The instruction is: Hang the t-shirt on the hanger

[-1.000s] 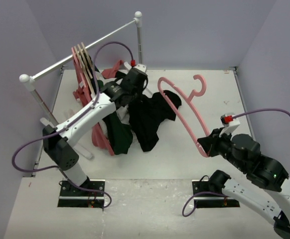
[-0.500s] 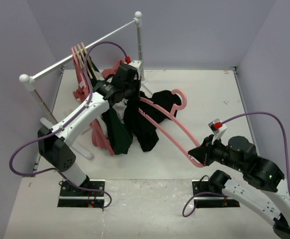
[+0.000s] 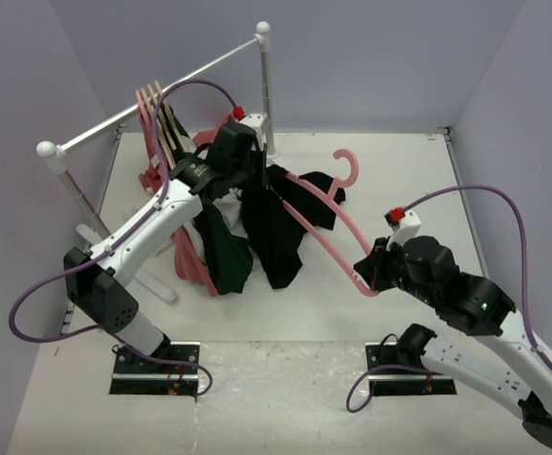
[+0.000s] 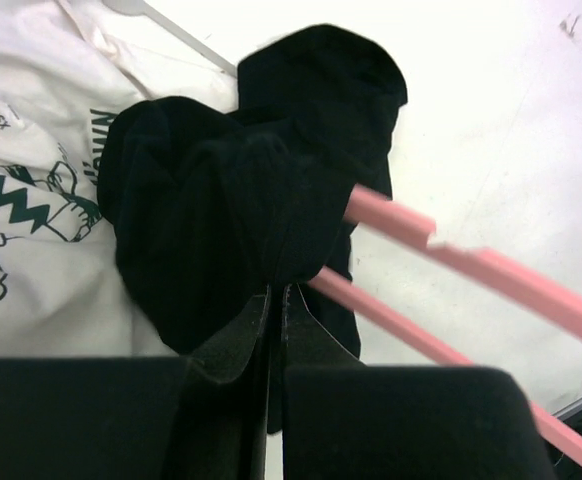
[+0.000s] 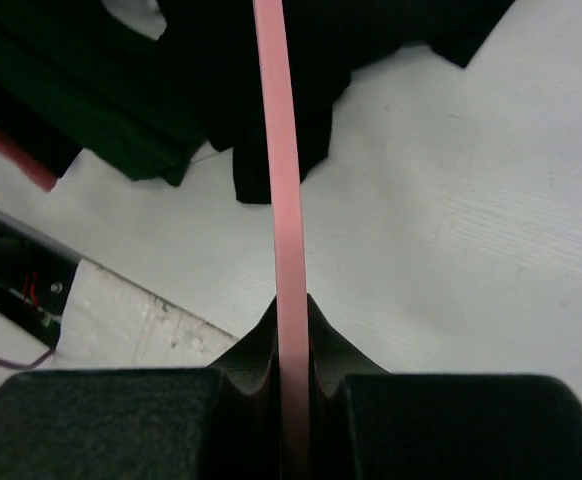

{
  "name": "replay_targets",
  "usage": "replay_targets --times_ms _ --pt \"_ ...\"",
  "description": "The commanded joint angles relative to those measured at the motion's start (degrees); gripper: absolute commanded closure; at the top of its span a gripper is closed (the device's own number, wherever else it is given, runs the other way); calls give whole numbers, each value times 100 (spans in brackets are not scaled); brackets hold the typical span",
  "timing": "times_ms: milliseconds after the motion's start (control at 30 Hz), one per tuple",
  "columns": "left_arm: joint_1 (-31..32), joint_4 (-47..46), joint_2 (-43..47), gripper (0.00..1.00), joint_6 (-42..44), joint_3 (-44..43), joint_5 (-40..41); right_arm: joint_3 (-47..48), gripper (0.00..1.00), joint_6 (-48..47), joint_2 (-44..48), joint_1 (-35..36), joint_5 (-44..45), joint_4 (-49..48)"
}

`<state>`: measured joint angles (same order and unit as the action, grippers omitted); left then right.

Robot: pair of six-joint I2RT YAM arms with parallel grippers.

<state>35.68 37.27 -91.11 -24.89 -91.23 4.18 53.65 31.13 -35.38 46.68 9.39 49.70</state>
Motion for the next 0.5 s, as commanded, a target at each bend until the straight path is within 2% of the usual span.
replay_targets --times_ms 0,167,300,467 --pt "-17 -53 314 100 -231 -706 456 589 100 369 -410 1 1394 -438" --pt "-17 -54 107 100 -387 -1404 321 1018 100 157 -910 85 1039 -986" --pt "-1 -185 -128 100 -589 -1951 -341 1462 100 -55 -1238 148 1100 -1513" --pt "308 -227 -494 100 -509 -2795 -1112 1243 100 -388 -1589 140 72 -2816"
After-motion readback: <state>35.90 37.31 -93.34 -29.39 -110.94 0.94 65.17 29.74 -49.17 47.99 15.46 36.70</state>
